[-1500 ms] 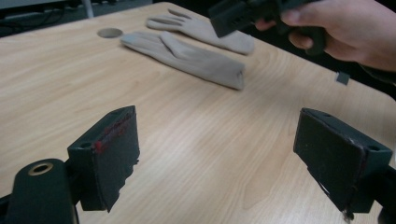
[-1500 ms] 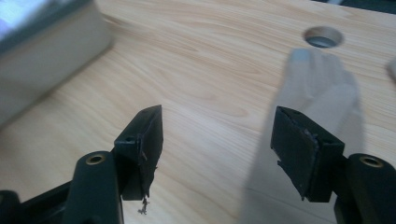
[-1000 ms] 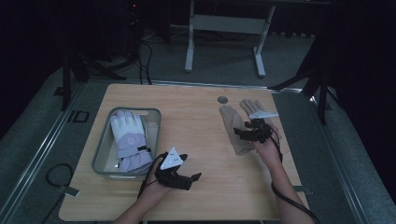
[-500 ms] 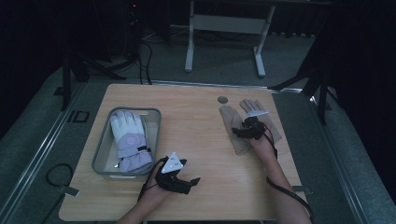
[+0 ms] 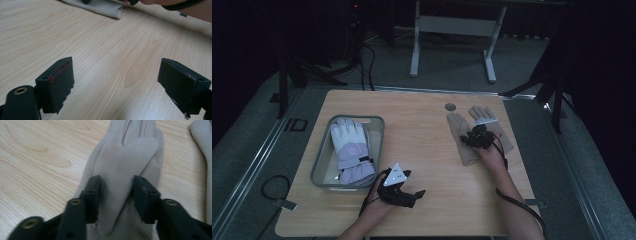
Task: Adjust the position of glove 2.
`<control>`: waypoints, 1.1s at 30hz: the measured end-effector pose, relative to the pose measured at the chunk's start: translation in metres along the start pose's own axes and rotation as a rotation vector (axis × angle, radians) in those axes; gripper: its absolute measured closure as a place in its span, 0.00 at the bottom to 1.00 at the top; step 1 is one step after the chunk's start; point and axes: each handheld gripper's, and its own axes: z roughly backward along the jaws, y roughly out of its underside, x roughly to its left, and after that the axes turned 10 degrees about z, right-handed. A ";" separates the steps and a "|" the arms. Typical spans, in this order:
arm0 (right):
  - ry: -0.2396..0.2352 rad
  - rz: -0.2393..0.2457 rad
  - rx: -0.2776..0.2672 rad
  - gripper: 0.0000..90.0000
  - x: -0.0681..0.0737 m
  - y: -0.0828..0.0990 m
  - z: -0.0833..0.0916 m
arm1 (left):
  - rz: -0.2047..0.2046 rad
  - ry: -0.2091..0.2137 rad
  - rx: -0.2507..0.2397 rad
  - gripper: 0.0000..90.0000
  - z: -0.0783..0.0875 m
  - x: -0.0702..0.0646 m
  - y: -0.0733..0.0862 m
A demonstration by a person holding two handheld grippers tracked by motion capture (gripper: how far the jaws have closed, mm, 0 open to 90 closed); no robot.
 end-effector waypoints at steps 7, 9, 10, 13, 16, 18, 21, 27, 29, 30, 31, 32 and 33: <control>0.021 -0.061 -0.001 0.88 0.010 -0.001 0.001 | -0.004 -0.009 -0.003 0.15 -0.001 0.000 0.001; 0.030 -0.081 0.004 0.89 0.013 -0.002 0.002 | -0.001 -0.012 -0.002 0.15 0.000 0.001 0.001; 0.030 -0.081 0.004 0.89 0.013 -0.002 0.002 | 0.004 -0.011 -0.006 0.15 0.000 0.001 0.001; 0.051 -0.120 -0.010 0.89 0.021 -0.006 0.007 | 0.009 -0.015 -0.009 0.15 0.000 0.001 0.002; 0.053 -0.175 -0.043 0.90 0.028 -0.012 0.016 | 0.010 -0.020 -0.009 0.15 0.000 0.002 0.002; 0.058 -0.185 -0.049 0.90 0.034 -0.016 0.022 | 0.011 -0.021 -0.011 0.15 0.000 0.002 0.002; 0.073 -0.195 -0.054 0.90 0.043 -0.023 0.030 | 0.013 -0.025 -0.018 0.15 0.001 0.002 0.002; 0.092 -0.241 -0.110 0.90 0.065 -0.034 0.047 | 0.013 -0.033 -0.021 0.15 0.000 0.002 0.004; 0.105 -0.246 -0.122 0.90 0.072 -0.037 0.053 | 0.014 -0.036 -0.023 0.15 0.000 0.002 0.004; 0.110 -0.247 -0.125 0.90 0.074 -0.039 0.055 | 0.015 -0.038 -0.025 0.15 0.000 0.002 0.004; 0.115 -0.255 -0.128 0.90 0.077 -0.040 0.058 | 0.015 -0.040 -0.025 0.15 0.000 0.002 0.004; 0.121 -0.259 -0.133 0.90 0.079 -0.042 0.061 | 0.014 -0.041 -0.026 0.15 0.000 0.002 0.004; 0.128 -0.265 -0.134 0.90 0.081 -0.043 0.064 | 0.013 -0.042 -0.028 0.15 0.001 0.002 0.005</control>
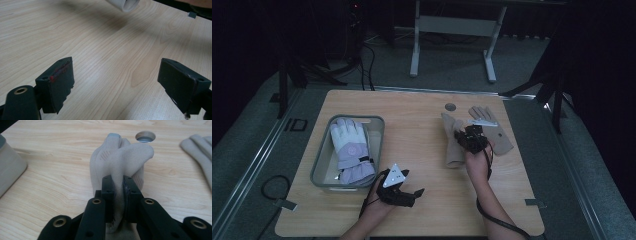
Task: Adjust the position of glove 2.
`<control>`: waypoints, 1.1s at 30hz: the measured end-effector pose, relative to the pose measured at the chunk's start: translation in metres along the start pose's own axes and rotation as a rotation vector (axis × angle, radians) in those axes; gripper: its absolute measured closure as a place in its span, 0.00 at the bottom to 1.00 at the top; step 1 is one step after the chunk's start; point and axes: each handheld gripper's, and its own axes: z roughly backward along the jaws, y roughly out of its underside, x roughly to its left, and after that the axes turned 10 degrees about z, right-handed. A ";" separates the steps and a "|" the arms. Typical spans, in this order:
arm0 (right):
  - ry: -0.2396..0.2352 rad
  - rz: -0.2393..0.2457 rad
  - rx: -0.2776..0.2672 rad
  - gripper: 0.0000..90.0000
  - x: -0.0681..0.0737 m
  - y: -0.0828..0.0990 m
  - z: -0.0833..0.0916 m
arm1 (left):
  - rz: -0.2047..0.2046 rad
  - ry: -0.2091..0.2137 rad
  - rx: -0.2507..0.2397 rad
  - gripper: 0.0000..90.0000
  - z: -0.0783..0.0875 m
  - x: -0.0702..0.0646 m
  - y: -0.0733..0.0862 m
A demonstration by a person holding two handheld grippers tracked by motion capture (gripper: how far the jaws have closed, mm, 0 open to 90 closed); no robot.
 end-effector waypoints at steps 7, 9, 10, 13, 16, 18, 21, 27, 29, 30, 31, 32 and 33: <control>0.031 -0.027 -0.020 0.90 0.011 0.008 0.015 | -0.004 -0.008 -0.005 0.15 -0.002 0.000 0.002; 0.027 -0.030 -0.009 0.90 0.014 0.015 0.012 | -0.012 -0.010 -0.005 0.15 -0.003 -0.001 0.003; 0.027 -0.029 0.002 0.90 0.015 0.019 0.010 | -0.015 -0.010 -0.002 0.15 -0.003 -0.002 0.004; 0.024 -0.041 0.035 0.90 0.019 0.029 0.002 | -0.029 -0.012 0.006 0.15 -0.005 -0.003 0.005; 0.022 -0.032 0.060 0.90 0.023 0.037 -0.007 | -0.031 -0.012 0.004 0.15 -0.005 -0.004 0.006; 0.019 -0.034 0.077 0.90 0.027 0.041 -0.012 | -0.031 -0.015 0.003 0.15 -0.005 -0.003 0.006; 0.007 -0.037 0.095 0.89 0.032 0.047 -0.020 | -0.030 -0.014 0.003 0.15 -0.004 -0.003 0.006; -0.007 -0.035 0.116 0.87 0.035 0.059 -0.028 | -0.031 -0.013 0.003 0.15 -0.004 -0.004 0.006; -0.012 -0.011 0.127 0.86 0.038 0.061 -0.030 | -0.029 -0.012 0.000 0.15 -0.004 -0.004 0.006; -0.012 -0.004 0.128 0.86 0.040 0.061 -0.030 | -0.029 -0.012 0.001 0.15 -0.004 -0.004 0.006; -0.013 0.002 0.129 0.85 0.042 0.062 -0.030 | -0.029 -0.012 0.000 0.15 -0.004 -0.004 0.006; -0.011 0.005 0.127 0.84 0.043 0.062 -0.029 | -0.029 -0.012 -0.001 0.15 -0.004 -0.004 0.006; -0.003 0.015 0.122 0.82 0.045 0.064 -0.029 | -0.030 -0.013 0.001 0.15 -0.004 -0.004 0.006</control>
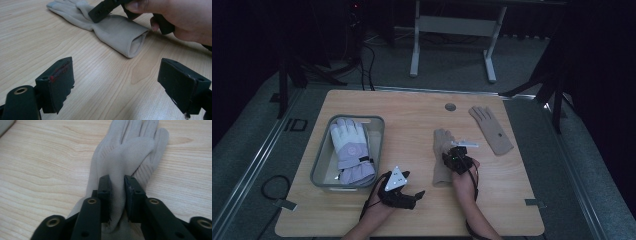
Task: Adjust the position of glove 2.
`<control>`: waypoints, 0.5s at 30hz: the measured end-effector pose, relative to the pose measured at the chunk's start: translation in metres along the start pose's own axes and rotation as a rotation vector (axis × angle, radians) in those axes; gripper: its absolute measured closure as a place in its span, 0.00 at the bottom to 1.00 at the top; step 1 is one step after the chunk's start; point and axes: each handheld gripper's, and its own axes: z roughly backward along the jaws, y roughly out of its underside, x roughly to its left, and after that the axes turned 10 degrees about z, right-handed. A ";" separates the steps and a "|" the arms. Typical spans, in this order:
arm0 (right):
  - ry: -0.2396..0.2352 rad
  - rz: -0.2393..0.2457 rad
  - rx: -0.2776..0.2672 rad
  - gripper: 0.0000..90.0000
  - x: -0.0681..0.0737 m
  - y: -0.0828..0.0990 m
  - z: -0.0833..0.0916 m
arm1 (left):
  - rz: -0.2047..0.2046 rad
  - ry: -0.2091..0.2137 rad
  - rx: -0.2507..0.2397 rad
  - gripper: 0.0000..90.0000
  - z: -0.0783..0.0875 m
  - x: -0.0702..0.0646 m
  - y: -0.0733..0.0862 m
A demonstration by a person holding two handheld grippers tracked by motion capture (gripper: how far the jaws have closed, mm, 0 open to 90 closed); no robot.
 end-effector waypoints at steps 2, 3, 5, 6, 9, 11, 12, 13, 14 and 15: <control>0.003 -0.002 -0.009 0.77 0.002 0.001 -0.001 | 0.001 0.000 -0.002 0.15 0.000 0.000 0.000; -0.003 -0.011 -0.014 0.74 0.002 0.001 -0.001 | 0.000 0.000 -0.001 0.15 0.000 0.000 0.000; -0.007 -0.004 -0.018 0.71 0.003 0.001 -0.001 | 0.002 0.001 -0.002 0.15 0.000 0.000 0.000; -0.010 0.001 -0.021 0.68 0.003 0.001 0.000 | 0.002 0.001 -0.001 0.15 0.000 0.000 0.000; -0.009 0.004 -0.032 0.64 0.000 -0.003 0.005 | 0.002 0.001 0.002 0.15 0.000 0.001 0.000; -0.015 0.013 -0.047 0.63 -0.005 -0.007 0.010 | 0.003 0.004 0.001 0.15 0.001 0.001 0.000; -0.023 0.023 -0.064 0.62 -0.008 -0.009 0.013 | 0.003 0.004 0.001 0.15 0.001 0.001 0.000; -0.018 0.048 -0.073 0.61 -0.012 -0.012 0.015 | 0.003 0.005 0.001 0.15 0.001 0.001 0.000; -0.019 0.070 -0.087 0.59 -0.017 -0.015 0.019 | 0.002 0.005 0.001 0.15 0.001 0.001 0.000; -0.032 0.083 -0.100 0.57 -0.023 -0.018 0.022 | 0.003 0.004 0.001 0.15 0.001 0.001 0.000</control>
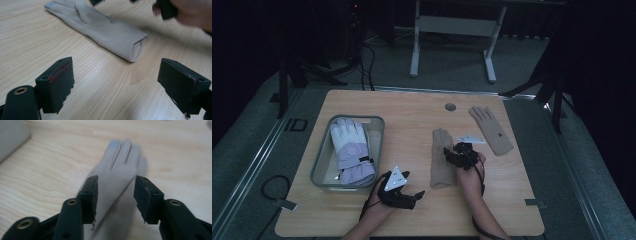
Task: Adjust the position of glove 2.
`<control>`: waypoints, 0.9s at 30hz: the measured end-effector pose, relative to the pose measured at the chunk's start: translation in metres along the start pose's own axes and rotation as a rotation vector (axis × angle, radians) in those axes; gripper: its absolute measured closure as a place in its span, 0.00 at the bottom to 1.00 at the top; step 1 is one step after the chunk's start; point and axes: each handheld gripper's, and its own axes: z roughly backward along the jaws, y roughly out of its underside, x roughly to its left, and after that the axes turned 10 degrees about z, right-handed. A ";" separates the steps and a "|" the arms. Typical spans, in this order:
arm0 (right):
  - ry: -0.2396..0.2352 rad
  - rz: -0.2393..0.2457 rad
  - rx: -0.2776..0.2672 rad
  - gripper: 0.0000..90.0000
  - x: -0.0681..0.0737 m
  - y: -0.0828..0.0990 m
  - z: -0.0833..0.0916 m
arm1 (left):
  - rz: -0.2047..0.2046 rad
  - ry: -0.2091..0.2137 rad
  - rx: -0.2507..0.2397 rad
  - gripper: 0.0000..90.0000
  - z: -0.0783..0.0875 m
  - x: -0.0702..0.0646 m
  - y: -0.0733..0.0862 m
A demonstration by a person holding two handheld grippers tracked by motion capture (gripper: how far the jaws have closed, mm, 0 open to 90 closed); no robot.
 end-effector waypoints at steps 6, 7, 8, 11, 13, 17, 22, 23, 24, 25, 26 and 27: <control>0.006 0.058 -0.051 0.60 -0.046 -0.005 0.022 | 0.003 0.005 -0.001 0.15 -0.001 0.001 0.000; 0.008 0.049 -0.063 0.62 -0.055 -0.005 0.026 | 0.003 0.005 0.000 0.15 -0.001 0.001 0.000; 0.021 0.042 -0.061 0.63 -0.064 -0.005 0.030 | 0.003 0.005 -0.001 0.15 -0.001 0.001 0.000; 0.031 0.014 -0.071 0.67 -0.091 -0.001 0.038 | 0.007 0.006 -0.004 0.15 -0.001 0.001 0.000; 0.055 0.018 -0.069 0.65 -0.107 0.003 0.040 | 0.010 0.007 -0.004 0.15 -0.001 0.001 0.000; 0.083 -0.008 -0.054 0.62 -0.136 0.012 0.038 | 0.013 0.007 -0.001 0.15 -0.001 0.002 0.001; 0.122 -0.023 -0.019 0.61 -0.162 0.019 0.026 | 0.013 0.010 0.000 0.15 -0.002 0.002 0.001; 0.119 -0.015 -0.017 0.59 -0.166 0.020 0.023 | 0.013 0.010 0.004 0.15 -0.002 0.002 0.001; 0.103 -0.005 -0.030 0.57 -0.169 0.021 0.020 | 0.016 0.011 0.003 0.15 -0.002 0.002 0.001; 0.120 0.012 -0.024 0.58 -0.172 0.021 0.017 | 0.021 0.010 0.000 0.15 -0.002 0.002 0.001; 0.140 0.019 -0.005 0.59 -0.175 0.022 0.014 | 0.024 0.011 -0.002 0.15 -0.002 0.003 0.001; 0.136 0.018 0.000 0.60 -0.178 0.022 0.011 | 0.025 0.011 -0.004 0.15 -0.001 0.003 0.001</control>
